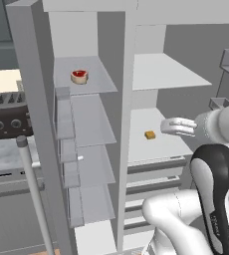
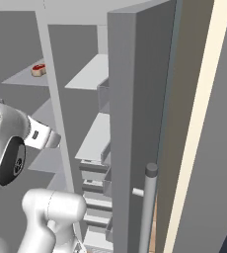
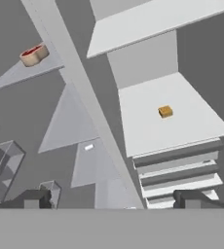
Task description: There's a steak in the fridge that needs to be moved to the freezer for freezing. Pick up the steak from the fridge, place it on any shelf in the freezer, and close the fridge and freezer doors when done.
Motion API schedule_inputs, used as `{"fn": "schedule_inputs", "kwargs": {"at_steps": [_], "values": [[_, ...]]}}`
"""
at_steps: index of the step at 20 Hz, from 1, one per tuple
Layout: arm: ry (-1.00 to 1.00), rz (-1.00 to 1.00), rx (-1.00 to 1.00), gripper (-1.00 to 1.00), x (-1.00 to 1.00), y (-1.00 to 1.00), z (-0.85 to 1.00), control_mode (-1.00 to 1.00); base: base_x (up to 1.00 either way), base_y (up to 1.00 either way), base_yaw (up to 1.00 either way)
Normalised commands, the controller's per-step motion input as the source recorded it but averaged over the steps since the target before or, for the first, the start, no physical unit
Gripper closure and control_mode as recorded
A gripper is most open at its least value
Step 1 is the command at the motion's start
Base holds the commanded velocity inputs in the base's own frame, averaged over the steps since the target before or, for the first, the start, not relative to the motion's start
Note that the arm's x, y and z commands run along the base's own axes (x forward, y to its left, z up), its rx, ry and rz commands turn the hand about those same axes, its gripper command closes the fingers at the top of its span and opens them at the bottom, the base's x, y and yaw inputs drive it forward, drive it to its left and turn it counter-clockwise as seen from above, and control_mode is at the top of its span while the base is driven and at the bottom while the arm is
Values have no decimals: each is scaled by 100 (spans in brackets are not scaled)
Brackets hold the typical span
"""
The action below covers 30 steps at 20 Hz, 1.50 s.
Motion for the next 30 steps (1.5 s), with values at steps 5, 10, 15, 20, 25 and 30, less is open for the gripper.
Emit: {"fn": "schedule_inputs", "kwargs": {"at_steps": [5, 10, 15, 20, 25, 30], "values": [[-3, 19, -11, -100, 0, 0, -20, -100, 0, 0, 0], [-1, 5, -4, -100, 0, 0, -7, -100, 0, 0, 0], [-6, 0, -1, -100, -7, 0, -4, -100, 0, 0, 0], [-7, 0, -1, -100, -29, 0, -1, 100, -28, 0, 0], [0, 0, 0, -100, 0, 0, 0, 100, -66, 28, 0], [0, 0, 0, -100, 0, 0, 0, 100, -15, 51, -7]]}}
